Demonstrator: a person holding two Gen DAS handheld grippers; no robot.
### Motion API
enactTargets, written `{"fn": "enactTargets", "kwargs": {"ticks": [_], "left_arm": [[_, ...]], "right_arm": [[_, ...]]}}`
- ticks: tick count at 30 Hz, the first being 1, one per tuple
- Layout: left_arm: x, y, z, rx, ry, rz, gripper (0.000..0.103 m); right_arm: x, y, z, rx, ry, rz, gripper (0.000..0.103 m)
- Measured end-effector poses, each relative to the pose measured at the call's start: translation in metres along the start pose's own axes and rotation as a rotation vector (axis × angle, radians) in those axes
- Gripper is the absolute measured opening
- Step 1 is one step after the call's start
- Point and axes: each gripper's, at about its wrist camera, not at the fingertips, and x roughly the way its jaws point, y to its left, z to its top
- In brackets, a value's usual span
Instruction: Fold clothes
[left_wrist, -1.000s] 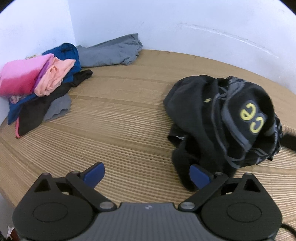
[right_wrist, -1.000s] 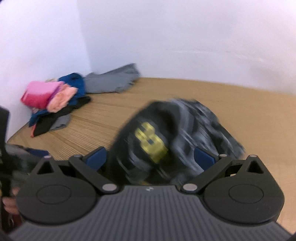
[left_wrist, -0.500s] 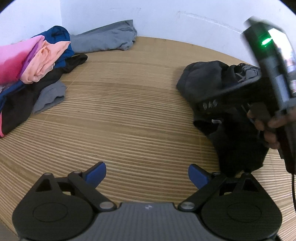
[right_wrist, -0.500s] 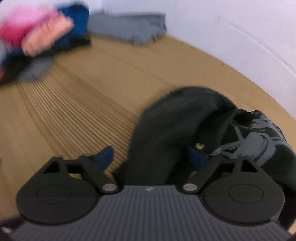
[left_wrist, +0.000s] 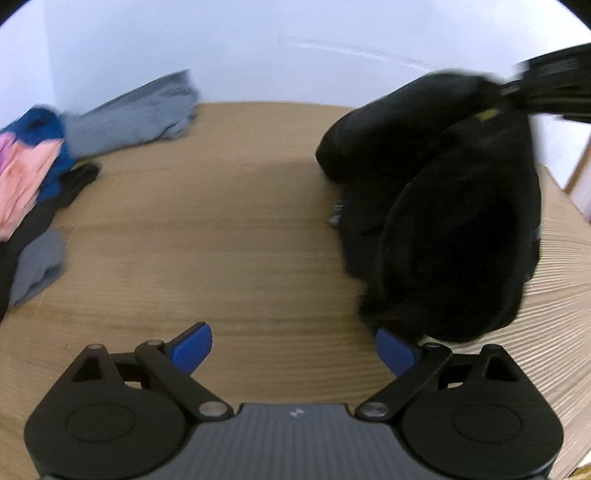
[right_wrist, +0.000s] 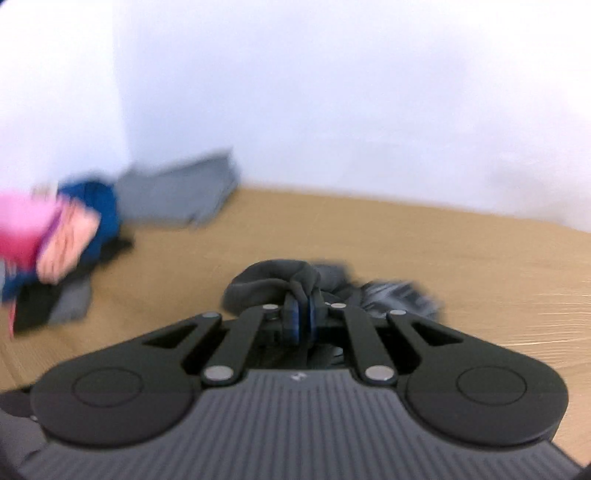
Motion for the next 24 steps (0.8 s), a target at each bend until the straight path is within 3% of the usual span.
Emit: {"fn": "enactTargets", "kwargs": {"ticks": [3,5,8,12,13,15,17,19,21,24], "left_arm": [[0.002,-0.023,0.010,0.053,-0.016,-0.036,0.098],[0.004,-0.039,0.013,0.085,-0.019,-0.069,0.098],[0.009,-0.064,0.013,0.126,-0.017,-0.101,0.098],[0.014,-0.093,0.011,0.178,-0.009,-0.136,0.098],[0.015,-0.098,0.010,0.190,-0.011,-0.139,0.098],[0.016,-0.105,0.010,0.213,-0.022,-0.140,0.098],[0.014,-0.115,0.008,0.232,-0.038,-0.132,0.098],[0.011,-0.125,0.006,0.248,-0.058,-0.118,0.098],[0.012,-0.122,0.008,0.261,-0.078,-0.111,0.098],[0.017,-0.122,0.014,0.283,-0.100,-0.105,0.098]], "right_arm": [[-0.050,-0.043,-0.015,0.103,-0.046,-0.080,0.008],[-0.070,-0.064,-0.041,0.132,-0.025,-0.171,0.008],[-0.074,-0.098,-0.092,0.237,0.102,-0.306,0.009],[-0.063,-0.131,-0.168,0.373,0.336,-0.362,0.010],[-0.067,-0.130,-0.178,0.373,0.351,-0.391,0.010],[-0.078,-0.119,-0.179,0.343,0.298,-0.424,0.012],[-0.091,-0.108,-0.166,0.292,0.188,-0.423,0.019],[-0.101,-0.096,-0.155,0.222,0.101,-0.376,0.037],[-0.089,-0.082,-0.140,0.163,0.065,-0.290,0.062],[-0.058,-0.070,-0.132,0.086,0.067,-0.161,0.062]]}}
